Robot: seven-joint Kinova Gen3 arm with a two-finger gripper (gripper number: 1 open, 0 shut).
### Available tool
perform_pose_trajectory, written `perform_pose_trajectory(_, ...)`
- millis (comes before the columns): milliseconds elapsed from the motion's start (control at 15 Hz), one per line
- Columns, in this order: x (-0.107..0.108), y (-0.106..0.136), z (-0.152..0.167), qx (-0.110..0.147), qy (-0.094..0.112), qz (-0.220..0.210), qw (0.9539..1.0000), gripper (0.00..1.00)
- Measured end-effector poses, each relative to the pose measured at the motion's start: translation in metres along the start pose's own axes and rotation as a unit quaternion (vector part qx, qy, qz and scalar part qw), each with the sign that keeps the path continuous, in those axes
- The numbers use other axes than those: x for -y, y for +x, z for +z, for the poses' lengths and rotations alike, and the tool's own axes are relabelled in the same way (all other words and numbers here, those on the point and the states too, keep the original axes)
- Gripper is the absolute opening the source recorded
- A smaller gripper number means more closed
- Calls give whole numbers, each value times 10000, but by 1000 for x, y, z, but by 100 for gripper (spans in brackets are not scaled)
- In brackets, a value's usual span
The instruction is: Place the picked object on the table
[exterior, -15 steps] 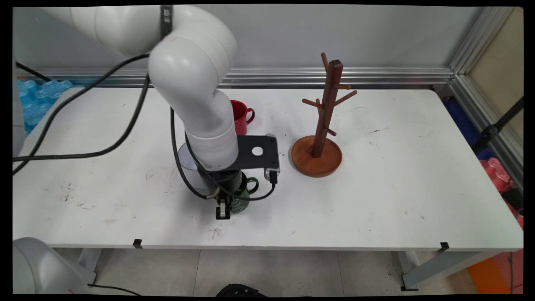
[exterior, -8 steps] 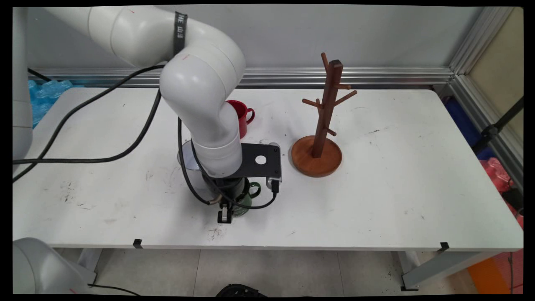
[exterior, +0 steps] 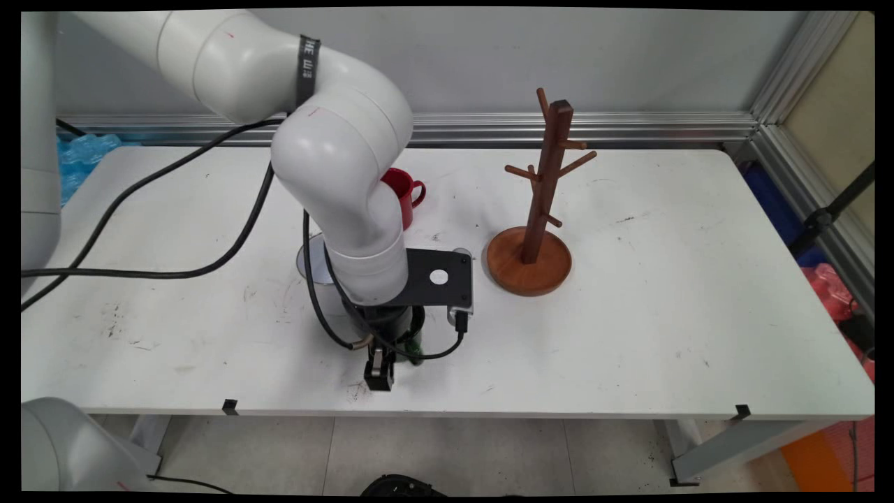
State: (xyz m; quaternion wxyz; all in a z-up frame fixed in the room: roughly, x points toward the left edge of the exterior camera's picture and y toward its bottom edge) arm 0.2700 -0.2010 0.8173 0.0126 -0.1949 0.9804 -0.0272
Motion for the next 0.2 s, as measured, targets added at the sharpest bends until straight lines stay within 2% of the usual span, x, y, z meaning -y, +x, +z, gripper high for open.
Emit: perform_pose_trajectory(200, -1, 0, 1, -52, -13, 21, 10000, 100)
